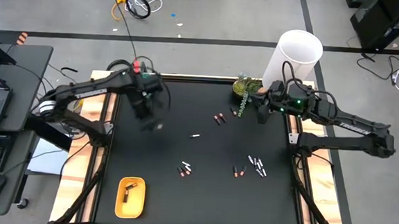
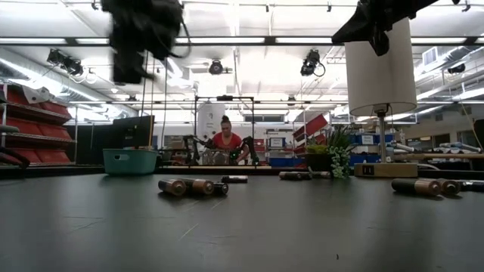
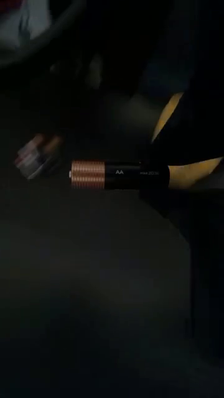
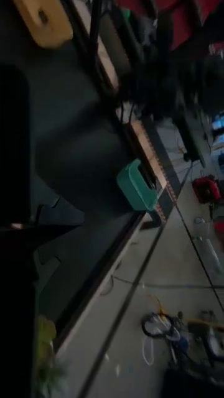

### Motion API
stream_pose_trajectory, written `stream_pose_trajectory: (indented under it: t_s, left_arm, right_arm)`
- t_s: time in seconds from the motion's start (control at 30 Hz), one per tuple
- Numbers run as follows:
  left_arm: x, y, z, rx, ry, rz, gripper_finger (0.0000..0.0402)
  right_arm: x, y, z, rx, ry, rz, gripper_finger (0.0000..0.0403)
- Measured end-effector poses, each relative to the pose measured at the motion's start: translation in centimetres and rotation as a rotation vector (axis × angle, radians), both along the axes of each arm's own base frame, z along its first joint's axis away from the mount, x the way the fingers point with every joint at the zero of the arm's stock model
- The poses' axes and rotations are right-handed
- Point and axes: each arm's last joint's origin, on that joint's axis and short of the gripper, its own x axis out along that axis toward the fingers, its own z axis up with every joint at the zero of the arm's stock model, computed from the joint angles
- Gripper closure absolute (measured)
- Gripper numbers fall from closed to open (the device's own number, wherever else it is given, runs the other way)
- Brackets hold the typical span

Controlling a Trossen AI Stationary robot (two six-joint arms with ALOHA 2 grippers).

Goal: Sort batteries
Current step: Put the black battery into the yellow bin

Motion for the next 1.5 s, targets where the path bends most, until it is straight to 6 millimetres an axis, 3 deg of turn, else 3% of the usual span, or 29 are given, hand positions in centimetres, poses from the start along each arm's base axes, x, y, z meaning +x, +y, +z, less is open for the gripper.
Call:
stream_pose_trajectory:
  t_s: [0.23,0.43,0.67,1.0,1.27,1.37,1.5]
  left_arm:
    - [-0.5,-7.8,1.0,-0.194,0.195,-0.069,0.0353]
    - [0.4,-13.1,1.3,-0.251,0.202,-0.084,0.0353]
    - [0.1,-17.5,-1.4,-0.247,0.265,-0.024,0.0353]
    - [-1.7,-21.6,-6.9,-0.273,0.324,0.056,0.0353]
    - [-3.5,-22.4,-11.3,-0.245,0.344,0.194,0.0352]
    - [-4.0,-22.0,-12.4,-0.218,0.375,0.282,0.0318]
    - [-4.1,-21.8,-12.8,-0.199,0.389,0.318,0.0244]
  right_arm:
    - [0.2,-1.6,0.8,-0.15,-0.03,-0.071,0.0403]
    - [0.4,-2.8,1.0,-0.183,-0.049,-0.106,0.0403]
    - [1.2,-3.7,0.4,-0.132,-0.052,0.016,0.0403]
    - [1.3,-3.9,0.2,-0.113,-0.054,0.035,0.0403]
    - [1.4,-3.9,0.2,-0.07,-0.075,0.033,0.0403]
    - [1.4,-3.9,0.2,-0.067,-0.077,0.032,0.0403]
    - [1.4,-3.9,0.2,-0.066,-0.077,0.032,0.0403]
